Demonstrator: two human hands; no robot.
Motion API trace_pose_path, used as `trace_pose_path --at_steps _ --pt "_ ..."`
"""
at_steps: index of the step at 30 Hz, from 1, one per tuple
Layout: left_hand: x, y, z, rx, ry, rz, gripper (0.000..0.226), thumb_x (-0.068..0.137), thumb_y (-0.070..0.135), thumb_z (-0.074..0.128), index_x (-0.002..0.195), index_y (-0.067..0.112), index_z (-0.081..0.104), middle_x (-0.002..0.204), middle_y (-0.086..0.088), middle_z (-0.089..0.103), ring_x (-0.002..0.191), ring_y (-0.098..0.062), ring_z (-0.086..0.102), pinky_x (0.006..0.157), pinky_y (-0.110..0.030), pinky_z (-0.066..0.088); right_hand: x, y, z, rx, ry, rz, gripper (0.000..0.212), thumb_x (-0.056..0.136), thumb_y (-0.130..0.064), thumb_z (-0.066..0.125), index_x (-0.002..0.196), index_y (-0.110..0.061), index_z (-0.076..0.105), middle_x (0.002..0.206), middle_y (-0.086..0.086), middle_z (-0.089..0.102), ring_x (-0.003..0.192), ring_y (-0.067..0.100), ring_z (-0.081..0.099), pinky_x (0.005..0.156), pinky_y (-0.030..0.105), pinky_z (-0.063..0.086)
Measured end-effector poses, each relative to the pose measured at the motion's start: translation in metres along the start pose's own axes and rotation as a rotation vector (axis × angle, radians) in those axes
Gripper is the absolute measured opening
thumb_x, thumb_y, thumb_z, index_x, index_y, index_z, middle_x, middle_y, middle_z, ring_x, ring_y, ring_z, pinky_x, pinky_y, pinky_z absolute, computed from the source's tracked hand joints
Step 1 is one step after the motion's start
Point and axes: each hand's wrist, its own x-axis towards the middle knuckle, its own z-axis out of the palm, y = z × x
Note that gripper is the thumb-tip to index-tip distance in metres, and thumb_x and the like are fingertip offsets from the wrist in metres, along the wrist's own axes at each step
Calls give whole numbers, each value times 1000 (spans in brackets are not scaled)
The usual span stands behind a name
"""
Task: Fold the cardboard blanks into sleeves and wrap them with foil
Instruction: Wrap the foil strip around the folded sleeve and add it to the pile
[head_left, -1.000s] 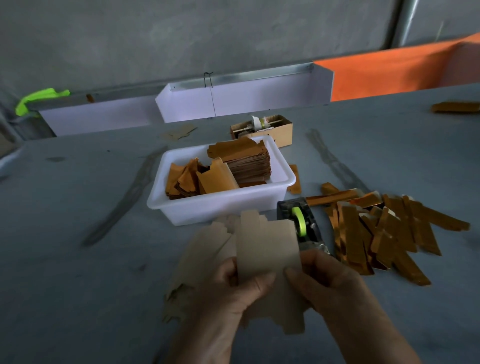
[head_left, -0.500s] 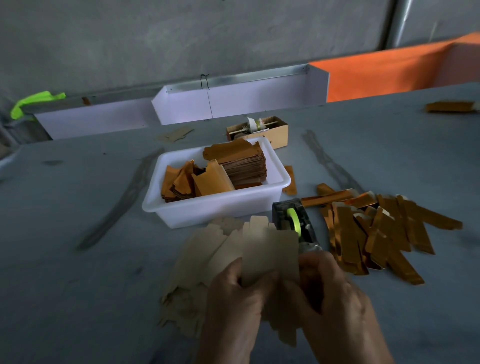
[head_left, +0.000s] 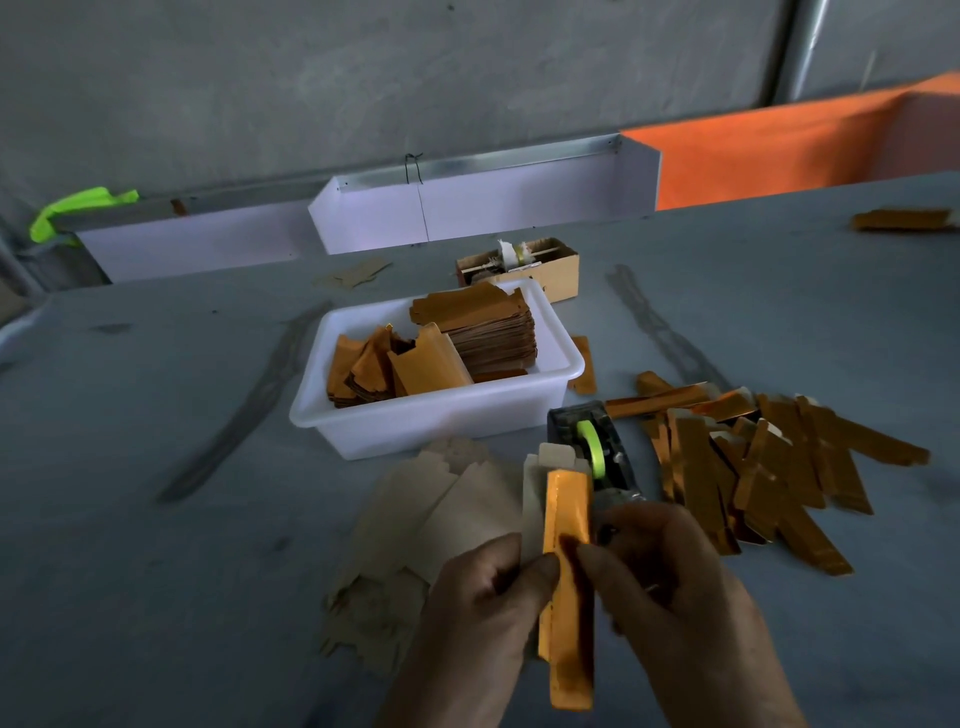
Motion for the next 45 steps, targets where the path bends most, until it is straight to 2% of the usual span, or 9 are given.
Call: trace_pose_path --at_steps 3,7,19,23,25,29,35,39,45 --pt "-1 -1 -1 -15 -139 -43 24 72 44 61 86 31 75 71 3 70 69 -9 63 66 -28 46 5 2 -7 207 -50 109 36 60 -47 65 92 -32 59 80 -3 69 78 5 66 71 25 52" --pt "-2 -4 6 11 -74 -113 15 74 33 71 88 29 73 76 3 73 74 -11 67 70 -32 49 10 2 -9 524 -165 293 23 75 -20 63 96 -13 69 87 9 73 89 26 68 85 44 52" --pt "-10 3 26 485 355 191 32 84 31 68 116 36 67 84 13 50 79 3 52 70 -5 37 12 3 -1 579 -25 284 15 80 -2 62 86 -14 69 79 15 70 76 26 66 63 32 53" --pt "-10 6 36 958 326 334 51 49 17 88 98 13 77 68 -2 57 60 -19 60 49 -23 48 11 -2 3 574 -8 291 16 80 -2 62 85 -16 67 79 7 71 76 19 67 55 23 52" --pt "-8 7 38 1138 398 381 26 70 14 64 91 4 77 62 -7 59 52 -22 59 44 -24 48 10 -3 6 544 -7 286 15 80 -5 63 86 -18 68 77 3 72 73 13 68 54 19 51" --pt "-4 3 47 1246 212 237 68 101 13 12 86 0 76 57 -6 60 47 -22 58 42 -23 46 6 1 7 519 -24 326 8 83 -20 61 82 -19 69 70 -3 72 65 4 67 47 13 47" --pt "-17 -14 42 1008 355 428 22 78 13 57 77 22 77 59 1 57 55 -8 57 45 -20 43 3 7 6 476 -28 386 8 82 -13 64 75 -13 69 67 7 71 71 20 67 59 25 48" --pt "-13 -12 22 224 217 -74 23 75 4 74 73 26 69 78 -1 68 72 -6 64 71 -24 53 5 7 3 502 -74 375 9 83 -12 63 77 -9 69 69 10 71 68 18 69 62 26 50" --pt "-13 12 19 56 38 -182 13 74 24 73 63 20 66 43 1 55 36 -4 49 55 -28 51 8 14 4 398 -54 299 12 83 -10 65 73 -11 70 67 14 67 71 27 64 76 44 54"
